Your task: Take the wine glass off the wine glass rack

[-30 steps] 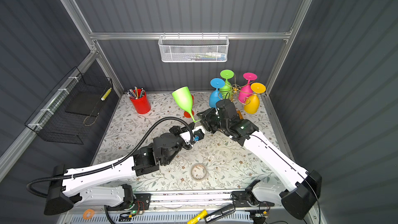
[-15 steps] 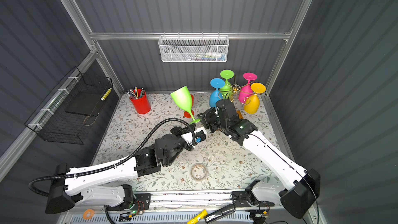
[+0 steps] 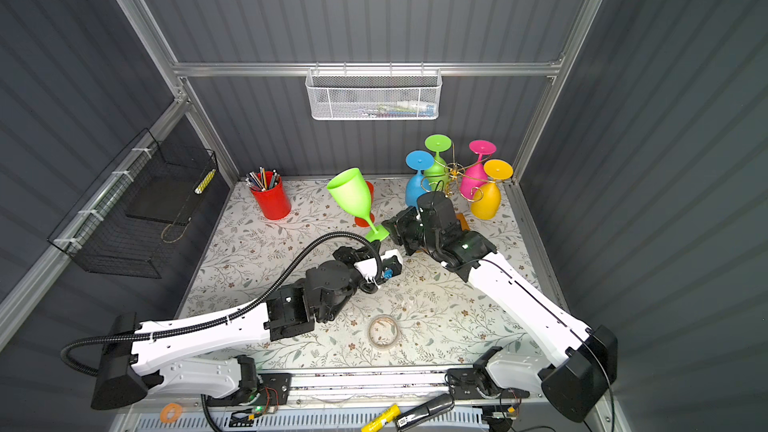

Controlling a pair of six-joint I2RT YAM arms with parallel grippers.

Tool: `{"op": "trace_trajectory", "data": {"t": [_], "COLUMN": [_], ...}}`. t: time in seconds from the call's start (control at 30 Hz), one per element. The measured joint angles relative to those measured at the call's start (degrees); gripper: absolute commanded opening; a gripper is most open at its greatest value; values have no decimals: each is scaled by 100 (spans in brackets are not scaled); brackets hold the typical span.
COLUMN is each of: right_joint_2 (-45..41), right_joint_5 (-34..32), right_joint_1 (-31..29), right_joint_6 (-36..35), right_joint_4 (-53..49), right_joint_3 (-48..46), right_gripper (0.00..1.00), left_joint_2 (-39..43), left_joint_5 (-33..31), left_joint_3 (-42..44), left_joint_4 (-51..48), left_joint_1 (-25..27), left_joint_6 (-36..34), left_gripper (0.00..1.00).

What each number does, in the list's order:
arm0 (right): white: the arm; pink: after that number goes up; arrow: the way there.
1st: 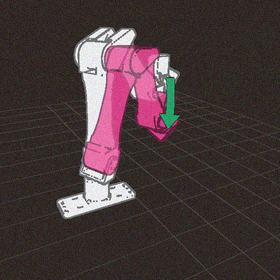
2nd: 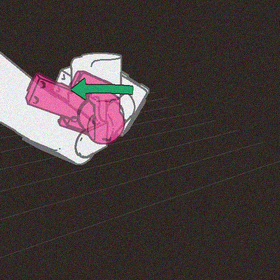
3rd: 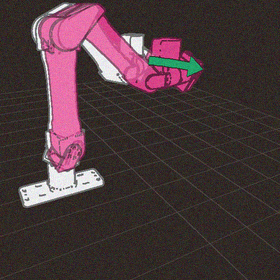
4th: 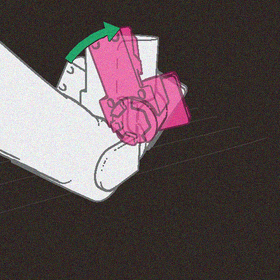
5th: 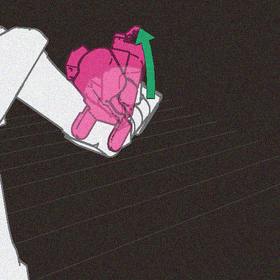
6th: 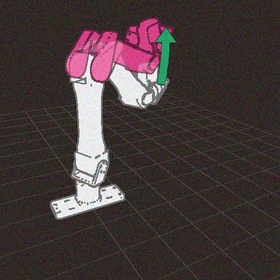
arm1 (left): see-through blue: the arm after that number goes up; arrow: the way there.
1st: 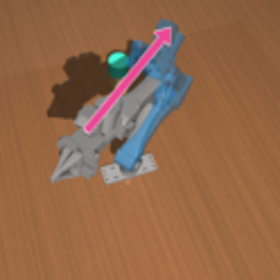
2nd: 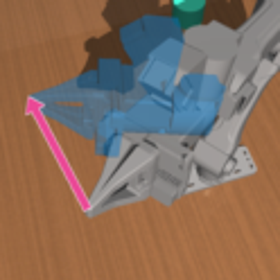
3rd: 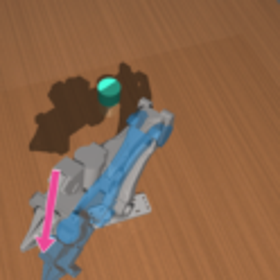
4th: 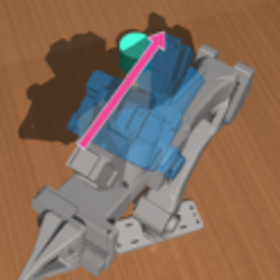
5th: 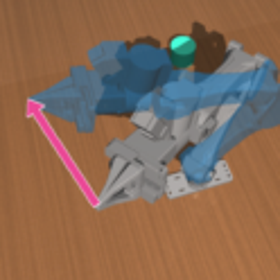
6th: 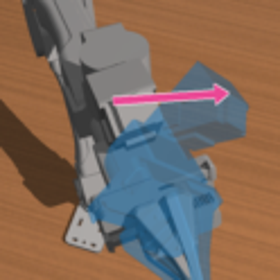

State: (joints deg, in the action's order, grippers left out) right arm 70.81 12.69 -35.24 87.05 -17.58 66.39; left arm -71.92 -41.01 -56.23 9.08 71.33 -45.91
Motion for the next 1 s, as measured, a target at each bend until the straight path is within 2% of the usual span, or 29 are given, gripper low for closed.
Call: {"op": "trace_trajectory", "data": {"t": [0.27, 0.4, 0.6, 1.0], "right_joint_2": [-90, -103, -103, -555], "right_joint_5": [-114, -210, -332, -911], "right_joint_1": [-11, -9, -9, -9], "right_joint_6": [-87, -144, -247, -907], "right_joint_4": [20, 35, 149, 428], "right_joint_3": [-155, -258, -498, -992], "right_gripper": [3, 3, 2, 0], "left_joint_2": [44, 105, 323, 682], "left_joint_5": [-160, -334, -546, -426], "left_joint_3": [7, 7, 4, -1040], "left_joint_4": [92, 81, -240, -1943], "left_joint_1": [24, 24, 24, 22], "left_joint_6": [142, 166, 455, 1790], "left_gripper": [56, 67, 78, 79]}}
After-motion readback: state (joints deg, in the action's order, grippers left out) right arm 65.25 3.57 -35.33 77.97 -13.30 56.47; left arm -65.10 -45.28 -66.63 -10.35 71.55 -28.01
